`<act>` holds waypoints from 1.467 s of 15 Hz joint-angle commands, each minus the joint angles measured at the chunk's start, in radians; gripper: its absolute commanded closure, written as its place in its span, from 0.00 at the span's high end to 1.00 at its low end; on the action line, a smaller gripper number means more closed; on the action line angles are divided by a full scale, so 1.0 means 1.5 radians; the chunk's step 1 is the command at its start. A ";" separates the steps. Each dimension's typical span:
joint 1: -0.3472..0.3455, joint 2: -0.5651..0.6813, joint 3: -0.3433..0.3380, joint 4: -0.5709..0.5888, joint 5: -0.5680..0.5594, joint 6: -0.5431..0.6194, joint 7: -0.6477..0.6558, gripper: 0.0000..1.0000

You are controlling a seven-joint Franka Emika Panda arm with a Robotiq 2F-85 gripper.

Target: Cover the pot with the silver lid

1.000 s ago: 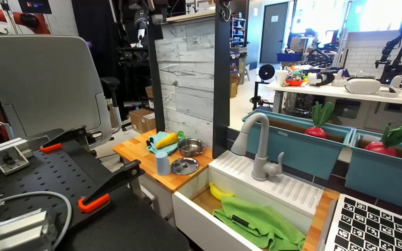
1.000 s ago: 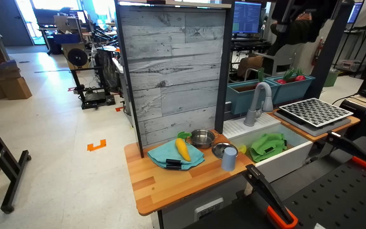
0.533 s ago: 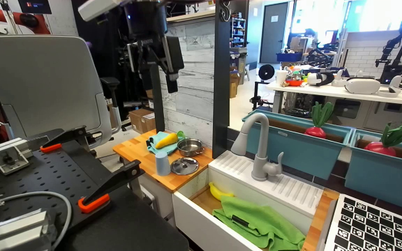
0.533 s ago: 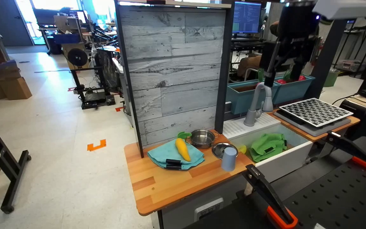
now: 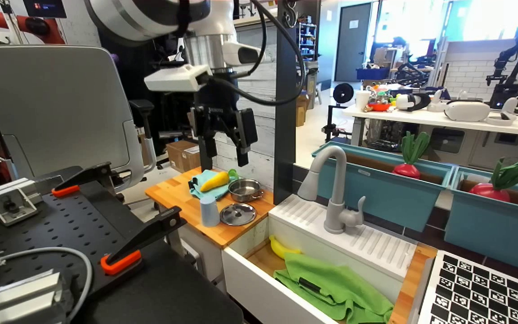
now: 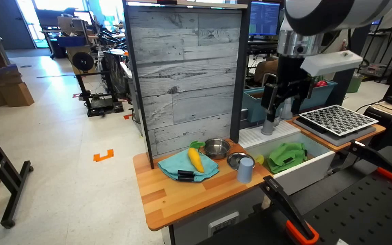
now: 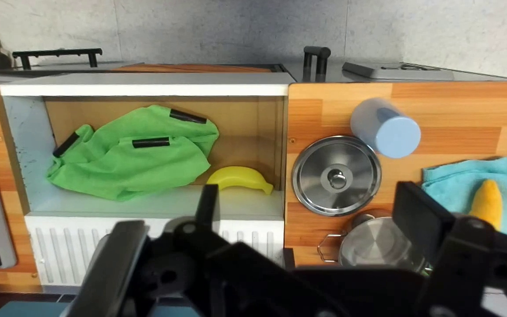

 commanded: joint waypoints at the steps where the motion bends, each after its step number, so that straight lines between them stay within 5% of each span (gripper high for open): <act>1: -0.001 0.109 0.010 0.079 0.014 0.029 -0.021 1.00; 10: 0.021 0.317 0.025 0.258 0.021 0.031 -0.004 1.00; 22: 0.045 0.436 0.022 0.396 0.017 0.041 0.005 1.00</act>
